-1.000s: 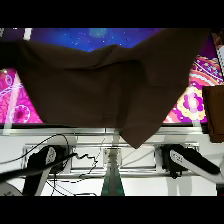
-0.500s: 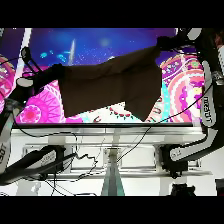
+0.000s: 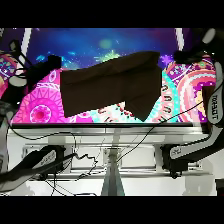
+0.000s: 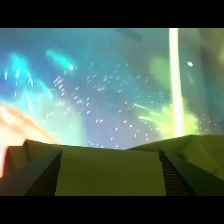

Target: Fold the clothes and pants, and hang the long-sleeved shirts on hangers.

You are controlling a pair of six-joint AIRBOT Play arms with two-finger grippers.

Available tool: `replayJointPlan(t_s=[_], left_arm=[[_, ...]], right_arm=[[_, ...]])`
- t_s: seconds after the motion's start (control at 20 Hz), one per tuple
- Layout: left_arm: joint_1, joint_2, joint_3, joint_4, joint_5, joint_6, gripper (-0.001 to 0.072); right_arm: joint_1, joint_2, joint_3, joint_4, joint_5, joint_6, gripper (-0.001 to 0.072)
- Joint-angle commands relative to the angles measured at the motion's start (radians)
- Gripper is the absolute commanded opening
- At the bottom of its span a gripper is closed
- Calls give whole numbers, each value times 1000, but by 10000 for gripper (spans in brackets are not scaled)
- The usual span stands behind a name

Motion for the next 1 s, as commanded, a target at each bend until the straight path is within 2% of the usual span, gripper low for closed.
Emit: replayJointPlan(t_s=[0.0,0.05,0.15,0.3,0.4,0.6,0.7,0.8,0.85,0.9,0.95], left_arm=[[84,130,1,79,-197,-1,701],[111,160,1,79,-245,-1,701],[161,198,1,79,-331,0,701],[223,202,-3,80,-437,0,701],[259,194,-3,136,-512,-13,701],[357,190,-3,465,-727,-243,696],[413,177,-4,594,-798,-271,688],[455,152,-19,617,-809,-275,685],[462,136,-32,617,-811,-274,681],[462,114,-46,617,-824,-273,681],[462,91,-57,617,-846,-271,681]], right_arm=[[-174,0,-150,297,209,-114,235],[-216,0,-221,397,220,-145,237],[-261,0,-352,526,209,-209,300],[-256,1,-506,606,103,-296,338],[-236,1,-584,666,3,-330,346],[-191,1,-669,715,-72,-388,343],[-166,1,-672,724,-117,-402,331],[-142,1,-671,779,-167,-428,259],[-131,2,-671,811,-179,-456,154],[-121,5,-671,833,-183,-489,13],[-111,13,-671,836,-194,-496,10]])
